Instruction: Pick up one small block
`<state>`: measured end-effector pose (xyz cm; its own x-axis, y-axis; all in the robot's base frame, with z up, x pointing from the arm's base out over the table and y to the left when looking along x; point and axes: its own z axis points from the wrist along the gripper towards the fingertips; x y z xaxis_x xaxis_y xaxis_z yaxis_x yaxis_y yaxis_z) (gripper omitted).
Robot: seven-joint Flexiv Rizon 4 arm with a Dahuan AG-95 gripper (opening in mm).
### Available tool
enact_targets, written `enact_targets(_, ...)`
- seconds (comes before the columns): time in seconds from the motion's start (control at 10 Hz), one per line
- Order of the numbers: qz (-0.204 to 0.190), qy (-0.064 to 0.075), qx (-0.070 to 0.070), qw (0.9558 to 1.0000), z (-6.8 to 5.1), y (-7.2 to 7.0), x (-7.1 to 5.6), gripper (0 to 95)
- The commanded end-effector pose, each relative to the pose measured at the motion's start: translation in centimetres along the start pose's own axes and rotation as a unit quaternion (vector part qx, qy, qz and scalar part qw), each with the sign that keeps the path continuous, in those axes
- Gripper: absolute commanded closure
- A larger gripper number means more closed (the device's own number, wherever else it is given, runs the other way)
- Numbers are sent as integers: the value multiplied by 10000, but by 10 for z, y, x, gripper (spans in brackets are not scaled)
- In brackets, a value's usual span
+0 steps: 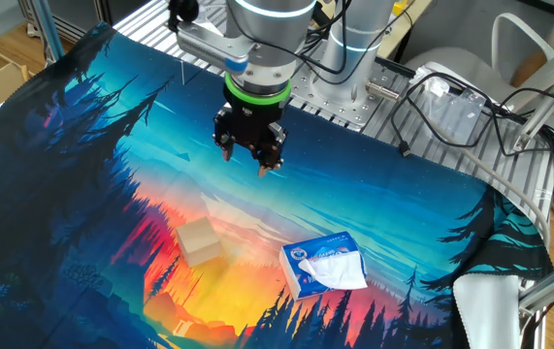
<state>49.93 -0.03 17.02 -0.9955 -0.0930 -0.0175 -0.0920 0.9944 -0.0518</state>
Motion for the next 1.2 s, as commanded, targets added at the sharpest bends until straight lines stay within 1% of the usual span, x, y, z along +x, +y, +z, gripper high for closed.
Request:
enact_targets(0.1,1,6,-8,10000,0,0,-1,950)
enact_targets(0.9,72,8,2,10000,0,1,-1,950)
enact_targets(1.0,315,52,-18,9995,0,1,-1,950)
enact_targets(1.2,567,76,-38,9984,0,1,-1,950)
